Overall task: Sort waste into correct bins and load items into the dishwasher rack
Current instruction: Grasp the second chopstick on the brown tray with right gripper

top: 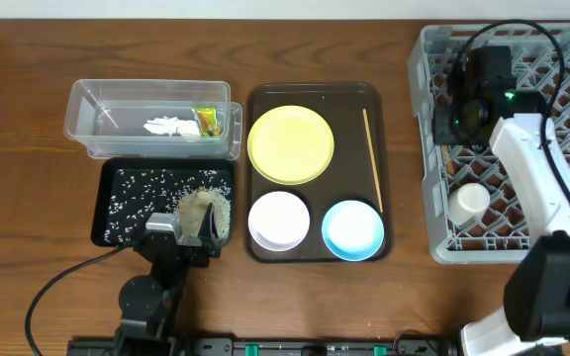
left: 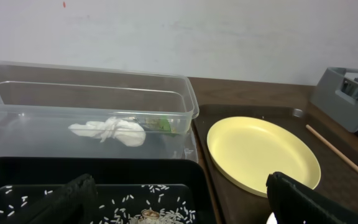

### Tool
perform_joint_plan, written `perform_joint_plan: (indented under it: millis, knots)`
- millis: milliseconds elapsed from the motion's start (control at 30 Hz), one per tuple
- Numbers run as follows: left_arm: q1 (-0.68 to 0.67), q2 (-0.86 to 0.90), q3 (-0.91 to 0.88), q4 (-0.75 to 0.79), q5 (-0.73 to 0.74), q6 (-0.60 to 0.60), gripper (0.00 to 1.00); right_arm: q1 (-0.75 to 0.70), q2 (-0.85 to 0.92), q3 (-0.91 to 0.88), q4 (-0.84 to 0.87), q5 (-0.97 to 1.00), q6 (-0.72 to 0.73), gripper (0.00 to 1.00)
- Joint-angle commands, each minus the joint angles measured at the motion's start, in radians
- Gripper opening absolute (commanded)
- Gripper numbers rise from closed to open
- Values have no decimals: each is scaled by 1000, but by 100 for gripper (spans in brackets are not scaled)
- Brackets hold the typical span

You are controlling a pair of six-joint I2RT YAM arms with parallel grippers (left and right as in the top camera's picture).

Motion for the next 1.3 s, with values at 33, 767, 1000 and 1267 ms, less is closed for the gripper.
perform_joint_plan:
  millis: [33,767,1000,1267]
  knots:
    - [4,-8,-28,-16,-8,5,90,85,-132,10,-33,-175,-8,61]
    - [4,-8,-28,-16,-8,5,90,333,225,-71,187,125,262,48]
    - [4,-8,-28,-16,-8,5,90,333,309,-71,193,113,240,29]
    - [4,-8,-28,-16,-8,5,90,333,307,-71,157,98,239,18]
